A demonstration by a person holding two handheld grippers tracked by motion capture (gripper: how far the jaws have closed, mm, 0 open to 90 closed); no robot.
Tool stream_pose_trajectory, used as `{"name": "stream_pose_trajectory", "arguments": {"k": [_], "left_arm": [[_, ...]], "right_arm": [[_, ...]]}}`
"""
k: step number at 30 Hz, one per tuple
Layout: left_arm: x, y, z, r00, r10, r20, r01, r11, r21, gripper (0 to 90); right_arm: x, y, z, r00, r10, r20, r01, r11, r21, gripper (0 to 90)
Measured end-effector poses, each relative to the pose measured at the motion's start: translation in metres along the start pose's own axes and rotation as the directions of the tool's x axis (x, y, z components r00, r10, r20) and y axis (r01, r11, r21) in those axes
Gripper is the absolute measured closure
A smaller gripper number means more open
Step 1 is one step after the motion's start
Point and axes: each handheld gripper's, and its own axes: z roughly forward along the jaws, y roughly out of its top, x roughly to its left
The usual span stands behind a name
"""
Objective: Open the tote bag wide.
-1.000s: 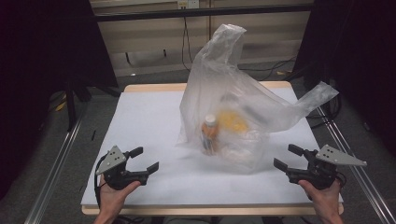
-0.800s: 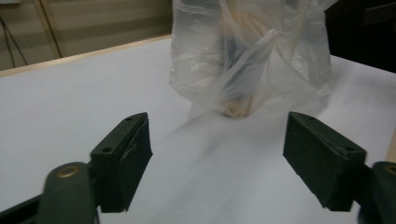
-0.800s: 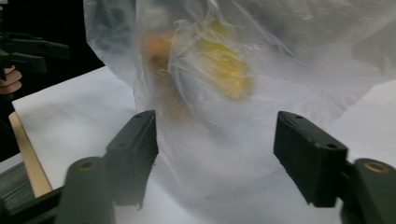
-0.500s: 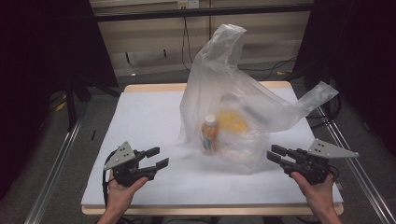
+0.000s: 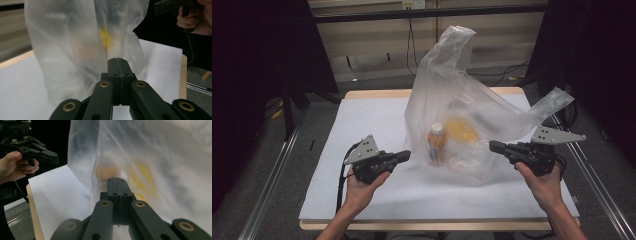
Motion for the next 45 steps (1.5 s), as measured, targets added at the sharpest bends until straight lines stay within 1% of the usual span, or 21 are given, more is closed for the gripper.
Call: {"name": "stream_pose_trajectory", "arguments": {"k": [1,2,3,5,7,9,10,13,15,17,20,21,24,26,30,34,35,36,37,40,45], "left_arm": [[0.001,0.006,0.003,0.9999,0.003,0.013,-0.003,1.0,-0.006,90.0],[0.001,0.006,0.003,0.9999,0.003,0.013,-0.003,1.0,-0.006,90.0],[0.002,0.015,0.01,0.9994,0.006,0.035,-0.006,1.0,-0.005,90.0],[0.0,0.02,0.018,0.9991,0.003,0.043,-0.002,0.9998,-0.02,90.0],[-0.001,0.021,0.025,0.999,0.004,0.044,-0.003,0.9998,-0.018,90.0],[0.001,0.019,0.032,0.9994,0.001,0.036,0.0,0.9999,-0.012,90.0],[0.002,0.018,0.036,0.9999,0.002,0.016,-0.002,1.0,0.001,90.0],[0.01,0.014,0.043,0.9999,-0.009,-0.009,0.01,0.9992,0.04,90.0],[0.014,0.012,0.044,0.9997,-0.017,-0.019,0.018,0.9988,0.045,90.0],[0.024,0.004,0.044,0.9987,-0.037,-0.035,0.039,0.9977,0.056,90.0],[0.028,-0.001,0.043,0.9982,-0.046,-0.039,0.049,0.9966,0.067,90.0],[0.03,-0.005,0.043,0.9979,-0.049,-0.044,0.052,0.9959,0.075,90.0],[0.031,-0.004,0.042,0.9978,-0.048,-0.046,0.052,0.9954,0.081,90.0],[0.031,-0.003,0.041,0.9982,-0.042,-0.043,0.046,0.9956,0.082,90.0],[0.035,-0.005,0.042,0.9973,-0.046,-0.056,0.051,0.9947,0.089,90.0],[0.041,-0.009,0.04,0.9951,-0.069,-0.071,0.076,0.9925,0.096,90.0],[0.041,-0.009,0.04,0.9951,-0.069,-0.071,0.076,0.9925,0.096,90.0],[0.042,-0.01,0.04,0.9952,-0.067,-0.072,0.074,0.9921,0.101,90.0],[0.043,-0.011,0.04,0.9945,-0.074,-0.075,0.082,0.9911,0.105,90.0],[0.043,-0.011,0.04,0.9954,-0.071,-0.065,0.077,0.9918,0.102,90.0],[0.04,-0.003,0.038,0.9966,-0.069,-0.045,0.072,0.9948,0.072,90.0]], "right_arm": [[0.0,0.005,0.0,1.0,-0.004,-0.001,0.004,1.0,-0.003,90.0],[0.0,0.005,0.0,1.0,-0.004,-0.001,0.004,1.0,-0.003,90.0],[-0.002,0.014,0.001,0.9999,-0.002,-0.01,0.002,1.0,-0.01,90.0],[-0.005,0.023,0.003,0.9999,0.006,-0.014,-0.006,1.0,-0.009,90.0],[-0.007,0.03,0.005,0.9994,0.018,-0.028,-0.019,1.0,-0.023,90.0],[-0.008,0.036,0.008,0.9993,0.014,-0.033,-0.015,0.999,-0.032,90.0],[-0.008,0.04,0.009,0.9994,0.009,-0.034,-0.01,0.999,-0.033,90.0],[-0.008,0.051,0.016,0.9994,-0.005,-0.033,0.005,1.0,-0.023,90.0],[-0.008,0.054,0.018,0.9994,-0.01,-0.032,0.01,1.0,-0.018,90.0],[-0.009,0.061,0.024,0.9994,-0.02,-0.028,0.019,1.0,-0.021,90.0],[-0.009,0.067,0.026,0.9995,-0.028,-0.018,0.027,0.999,-0.026,90.0],[-0.009,0.076,0.028,0.9993,-0.036,-0.013,0.036,0.999,-0.034,90.0],[-0.012,0.092,0.03,0.9988,-0.049,0.002,0.049,0.998,-0.044,90.0],[-0.017,0.102,0.033,0.9986,-0.05,0.017,0.051,0.998,-0.048,90.0],[-0.032,0.116,0.044,0.9983,-0.035,0.046,0.037,0.998,-0.041,90.0],[-0.048,0.122,0.056,0.9964,-0.005,0.085,0.007,0.999,-0.031,90.0],[-0.048,0.122,0.056,0.9964,-0.005,0.085,0.007,0.999,-0.031,90.0],[-0.052,0.12,0.061,0.9954,0.013,0.095,-0.011,1.0,-0.023,90.0],[-0.054,0.118,0.064,0.9949,0.012,0.1,-0.011,1.0,-0.013,90.0],[-0.055,0.112,0.073,0.9962,0.016,0.086,-0.017,1.0,0.016,90.0],[-0.045,0.103,0.087,0.999,0.01,0.045,-0.012,0.999,0.048,90.0]]}}
